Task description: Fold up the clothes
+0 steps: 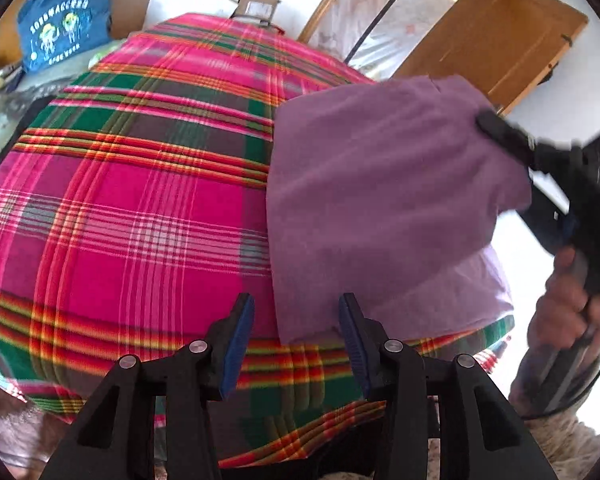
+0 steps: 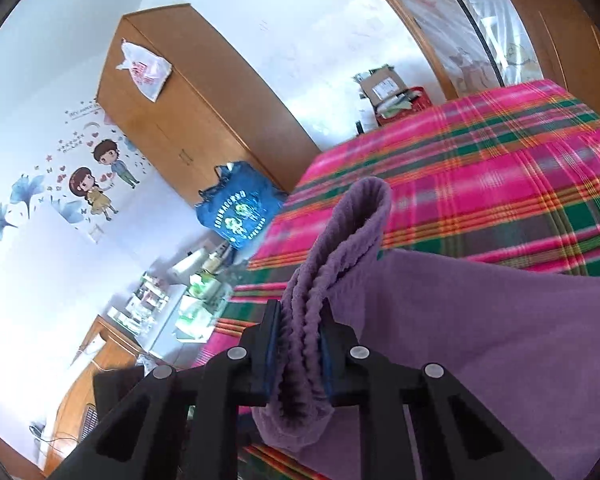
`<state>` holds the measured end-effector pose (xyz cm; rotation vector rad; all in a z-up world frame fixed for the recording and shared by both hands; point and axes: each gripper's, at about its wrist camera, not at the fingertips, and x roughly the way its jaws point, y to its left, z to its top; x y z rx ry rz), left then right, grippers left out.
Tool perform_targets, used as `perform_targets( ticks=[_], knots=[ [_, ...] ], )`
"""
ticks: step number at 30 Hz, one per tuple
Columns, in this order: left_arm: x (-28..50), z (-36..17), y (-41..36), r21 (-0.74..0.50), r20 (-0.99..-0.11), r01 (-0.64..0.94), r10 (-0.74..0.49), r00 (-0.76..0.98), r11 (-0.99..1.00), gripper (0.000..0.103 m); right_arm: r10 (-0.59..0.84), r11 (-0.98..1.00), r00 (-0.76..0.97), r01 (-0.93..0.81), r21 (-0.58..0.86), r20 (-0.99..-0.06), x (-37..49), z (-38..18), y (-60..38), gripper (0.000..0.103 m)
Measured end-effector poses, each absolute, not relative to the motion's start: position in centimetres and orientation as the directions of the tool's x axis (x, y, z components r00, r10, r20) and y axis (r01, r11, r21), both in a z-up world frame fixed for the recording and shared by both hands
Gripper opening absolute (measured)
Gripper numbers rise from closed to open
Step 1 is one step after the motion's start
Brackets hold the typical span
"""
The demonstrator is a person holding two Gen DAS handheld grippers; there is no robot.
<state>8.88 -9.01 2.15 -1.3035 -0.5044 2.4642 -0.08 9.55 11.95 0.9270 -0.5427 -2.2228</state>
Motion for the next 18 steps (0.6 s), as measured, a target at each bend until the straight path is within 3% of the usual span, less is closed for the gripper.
perform_targets(
  ticks=[10,18],
  knots=[
    [10.9,2.4,-7.2,-0.386,-0.705,-0.114,0.372,-0.604,-0.915,0.046,-0.73,-0.681,-0.5,0.481,0.552,-0.465,0.5,14.8,4.6,0.017],
    [9.6,1.6,-7.2,-0.419,-0.719,-0.005,0.335,-0.609,-0.908,0.046,-0.763,-0.646,-0.443,0.517,0.562,-0.47,0.5,15.1,2.1,0.017]
  ],
)
